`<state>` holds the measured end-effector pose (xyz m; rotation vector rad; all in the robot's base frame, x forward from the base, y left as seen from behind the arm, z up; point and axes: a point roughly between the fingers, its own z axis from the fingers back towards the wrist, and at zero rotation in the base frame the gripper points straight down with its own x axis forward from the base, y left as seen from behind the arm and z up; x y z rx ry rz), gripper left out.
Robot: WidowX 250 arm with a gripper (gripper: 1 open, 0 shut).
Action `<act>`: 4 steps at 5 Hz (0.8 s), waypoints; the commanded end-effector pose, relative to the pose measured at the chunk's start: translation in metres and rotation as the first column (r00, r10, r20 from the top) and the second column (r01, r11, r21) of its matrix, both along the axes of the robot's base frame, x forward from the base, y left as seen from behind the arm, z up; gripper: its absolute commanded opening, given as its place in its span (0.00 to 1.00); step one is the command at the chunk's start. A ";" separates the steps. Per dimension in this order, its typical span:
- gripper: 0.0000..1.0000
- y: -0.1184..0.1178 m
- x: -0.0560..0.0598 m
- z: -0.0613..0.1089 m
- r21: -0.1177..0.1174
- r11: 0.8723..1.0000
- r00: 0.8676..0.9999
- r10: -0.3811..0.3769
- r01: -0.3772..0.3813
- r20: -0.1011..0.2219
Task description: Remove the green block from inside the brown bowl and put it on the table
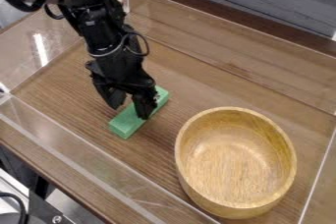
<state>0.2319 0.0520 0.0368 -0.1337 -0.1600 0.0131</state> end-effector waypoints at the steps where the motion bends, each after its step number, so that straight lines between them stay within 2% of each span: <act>1: 1.00 0.000 0.005 0.002 0.006 1.000 1.000 -0.010 0.010 0.027; 2: 0.00 -0.001 0.005 0.000 0.002 1.000 1.000 -0.005 0.005 0.025; 4: 0.00 -0.002 0.007 0.005 -0.003 1.000 1.000 -0.001 0.001 0.008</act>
